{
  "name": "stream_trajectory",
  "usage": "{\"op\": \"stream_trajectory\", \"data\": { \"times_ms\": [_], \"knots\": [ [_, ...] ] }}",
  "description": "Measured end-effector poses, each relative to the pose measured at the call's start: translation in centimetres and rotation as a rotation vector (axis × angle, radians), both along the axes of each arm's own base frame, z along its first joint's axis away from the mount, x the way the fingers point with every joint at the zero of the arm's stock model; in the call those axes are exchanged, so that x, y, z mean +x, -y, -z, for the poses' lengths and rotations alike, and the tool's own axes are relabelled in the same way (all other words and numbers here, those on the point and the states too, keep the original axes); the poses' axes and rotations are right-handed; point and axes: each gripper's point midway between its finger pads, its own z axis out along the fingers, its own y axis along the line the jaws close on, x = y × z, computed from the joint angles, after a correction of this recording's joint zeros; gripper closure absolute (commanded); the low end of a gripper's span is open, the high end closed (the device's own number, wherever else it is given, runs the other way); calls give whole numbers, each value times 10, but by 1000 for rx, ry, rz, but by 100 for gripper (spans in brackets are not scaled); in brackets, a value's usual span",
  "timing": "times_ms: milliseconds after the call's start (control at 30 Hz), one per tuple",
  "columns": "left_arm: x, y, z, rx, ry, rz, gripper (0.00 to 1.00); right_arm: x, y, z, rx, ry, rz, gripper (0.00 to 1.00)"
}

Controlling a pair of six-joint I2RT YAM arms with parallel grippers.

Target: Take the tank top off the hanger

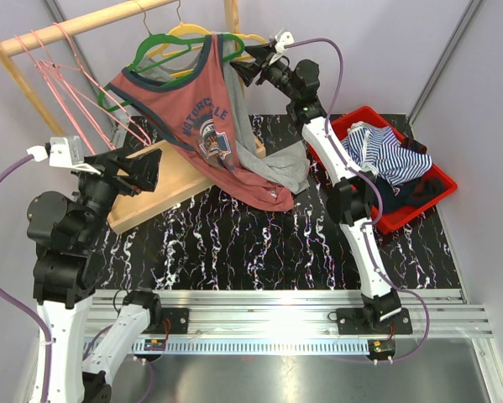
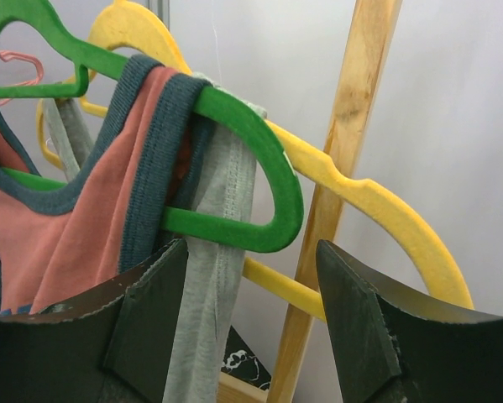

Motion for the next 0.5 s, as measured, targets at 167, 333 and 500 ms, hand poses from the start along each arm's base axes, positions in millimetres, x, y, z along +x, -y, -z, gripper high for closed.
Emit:
{"op": "stream_trajectory", "data": {
  "times_ms": [167,333,500],
  "knots": [
    [3,1,2,-5,-11,2,1,2,-2,7,-4,-1,-5,29],
    [5,2,3,-8,-17,6,1,-3,-4,0,2,46,-26,30],
    [7,2,4,-9,-22,7,1,-10,-5,-9,12,90,-44,30]
  ]
}}
